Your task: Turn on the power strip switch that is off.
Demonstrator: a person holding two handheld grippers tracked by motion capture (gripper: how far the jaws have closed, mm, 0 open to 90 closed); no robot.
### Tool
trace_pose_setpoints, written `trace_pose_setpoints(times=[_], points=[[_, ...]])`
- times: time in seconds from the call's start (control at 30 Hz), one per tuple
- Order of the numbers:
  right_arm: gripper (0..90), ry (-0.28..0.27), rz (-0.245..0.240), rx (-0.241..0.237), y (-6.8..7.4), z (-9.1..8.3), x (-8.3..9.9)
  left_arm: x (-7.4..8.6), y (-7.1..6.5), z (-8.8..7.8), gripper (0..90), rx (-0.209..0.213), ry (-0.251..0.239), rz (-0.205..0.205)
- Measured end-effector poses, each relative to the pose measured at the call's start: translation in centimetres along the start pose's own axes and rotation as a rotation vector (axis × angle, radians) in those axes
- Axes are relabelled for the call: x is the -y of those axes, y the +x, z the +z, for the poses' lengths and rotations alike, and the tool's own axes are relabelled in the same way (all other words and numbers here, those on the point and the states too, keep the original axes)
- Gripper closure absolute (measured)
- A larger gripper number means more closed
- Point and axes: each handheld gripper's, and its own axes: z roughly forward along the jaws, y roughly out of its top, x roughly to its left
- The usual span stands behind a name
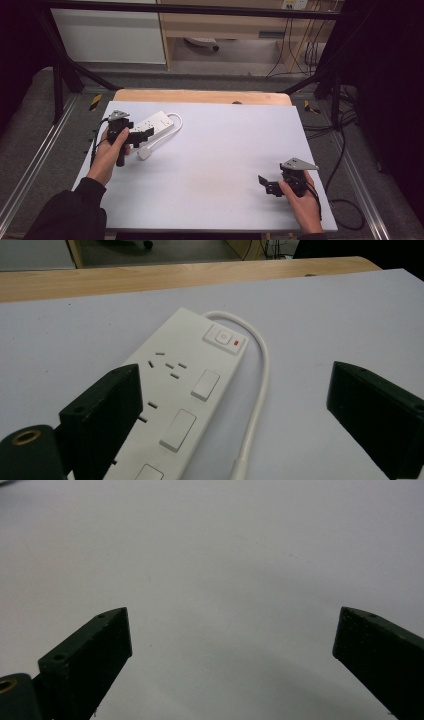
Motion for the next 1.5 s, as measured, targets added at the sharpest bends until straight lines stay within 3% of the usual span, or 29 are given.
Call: trace_pose_setpoints(times=[0.73, 1.07, 1.5], points=[[3.3, 0.018, -0.001, 0.007, 0.0, 0.2, 0.0, 1.9, 0.6, -5.6, 8.1, -0.006, -0.020, 0.021], [3.2, 0.018, 0.001, 0.007, 0.0, 0.2, 0.0, 3.6, 0.6, -7.9, 7.8, 0.009, -0.040, 0.034], [3.1, 0.020, 0.002, 0.008, 0.0, 0.3, 0.1, 6.4, 1.1, -9.4, 7.5, 0.000, -0.019, 0.032]])
